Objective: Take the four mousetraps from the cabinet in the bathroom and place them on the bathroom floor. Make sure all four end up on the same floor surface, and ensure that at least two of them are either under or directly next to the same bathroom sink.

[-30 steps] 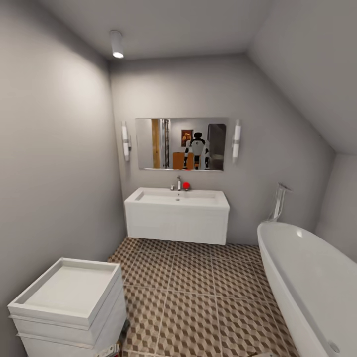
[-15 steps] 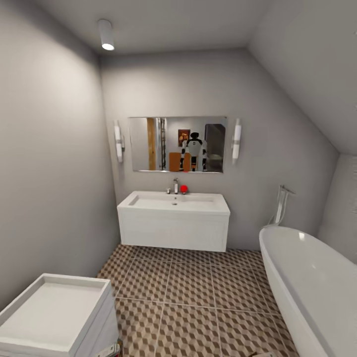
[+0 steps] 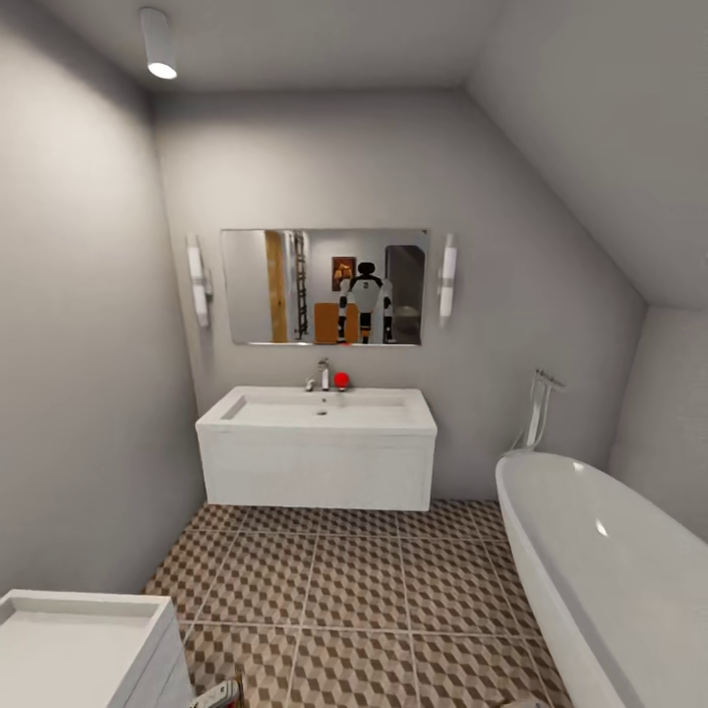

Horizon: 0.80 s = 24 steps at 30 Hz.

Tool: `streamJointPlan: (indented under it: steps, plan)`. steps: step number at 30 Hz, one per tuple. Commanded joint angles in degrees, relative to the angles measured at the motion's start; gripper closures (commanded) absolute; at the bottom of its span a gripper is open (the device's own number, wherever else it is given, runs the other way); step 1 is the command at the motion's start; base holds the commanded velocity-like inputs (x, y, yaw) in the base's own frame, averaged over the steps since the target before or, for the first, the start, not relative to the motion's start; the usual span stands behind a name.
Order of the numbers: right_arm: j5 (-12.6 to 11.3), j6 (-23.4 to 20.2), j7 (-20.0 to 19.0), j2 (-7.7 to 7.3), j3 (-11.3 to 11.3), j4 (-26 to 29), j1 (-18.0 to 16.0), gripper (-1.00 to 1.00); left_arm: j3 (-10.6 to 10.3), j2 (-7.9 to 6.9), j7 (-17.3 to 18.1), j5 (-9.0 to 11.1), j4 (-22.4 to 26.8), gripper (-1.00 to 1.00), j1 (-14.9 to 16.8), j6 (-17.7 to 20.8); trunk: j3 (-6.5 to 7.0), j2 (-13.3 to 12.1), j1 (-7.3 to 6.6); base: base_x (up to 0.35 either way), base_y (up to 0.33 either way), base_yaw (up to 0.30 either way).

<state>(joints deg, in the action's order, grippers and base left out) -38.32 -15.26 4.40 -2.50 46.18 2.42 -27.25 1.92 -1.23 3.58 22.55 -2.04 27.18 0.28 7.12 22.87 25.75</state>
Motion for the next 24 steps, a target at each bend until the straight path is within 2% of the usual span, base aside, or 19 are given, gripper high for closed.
streamJointPlan:
  steps: [1,9,16,24]
  plan:
    - [-0.6,-0.4,0.3,-0.05,0.5,0.2,0.0,1.0,0.2,-0.01,0.1,0.3,-0.2,1.0,0.1,-0.8,-0.02,0.0,0.03,0.071,-0.025,-0.01]
    - [-0.6,-0.4,0.3,-0.05,0.5,0.2,0.0,1.0,0.3,-0.02,0.1,0.4,-0.2,1.0,0.1,-2.9,-0.02,0.0,0.03,0.058,-0.009,-0.004]
    - [-0.6,-0.4,0.3,-0.05,0.5,0.2,0.0,1.0,0.2,-0.02,0.1,0.4,-0.2,1.0,0.1,-3.0,-0.02,0.0,0.03,0.24,0.0,0.0]
    - [-0.6,-0.3,0.3,-0.09,0.5,0.1,0.6,1.0,0.2,0.0,0.1,0.4,-0.2,1.0,0.1,-3.1,-0.02,0.0,0.03,0.044,0.0,0.0]
